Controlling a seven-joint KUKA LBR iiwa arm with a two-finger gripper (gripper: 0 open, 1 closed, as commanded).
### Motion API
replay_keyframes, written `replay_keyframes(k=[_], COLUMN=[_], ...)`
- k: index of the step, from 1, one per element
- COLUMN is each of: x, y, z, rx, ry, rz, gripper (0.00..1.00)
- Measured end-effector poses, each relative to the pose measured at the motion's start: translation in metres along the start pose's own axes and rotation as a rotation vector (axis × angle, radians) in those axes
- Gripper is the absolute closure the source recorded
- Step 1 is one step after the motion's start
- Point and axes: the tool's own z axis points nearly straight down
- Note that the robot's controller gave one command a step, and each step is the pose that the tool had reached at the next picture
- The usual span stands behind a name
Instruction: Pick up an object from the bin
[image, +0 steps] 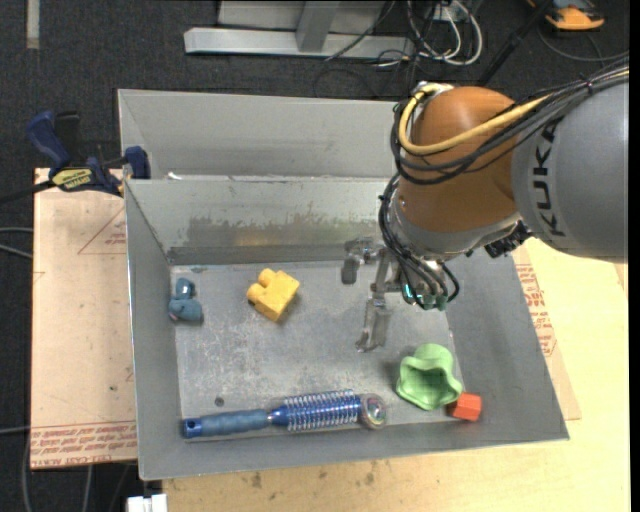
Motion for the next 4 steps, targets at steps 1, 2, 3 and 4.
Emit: replay_keyframes(k=[1, 2, 3, 4], x=[0.070, 0.066, 0.069, 0.072], y=[0.041, -0.001, 0.031, 0.029], z=[0.106, 0.113, 0.161, 0.161], rx=[0.000, 0.001, -0.003, 0.000], ry=[0.003, -0.006, -0.016, -0.006], rz=[0.210, 0.124, 0.144, 0.148], gripper=[0.00, 0.00, 0.00, 1.00])
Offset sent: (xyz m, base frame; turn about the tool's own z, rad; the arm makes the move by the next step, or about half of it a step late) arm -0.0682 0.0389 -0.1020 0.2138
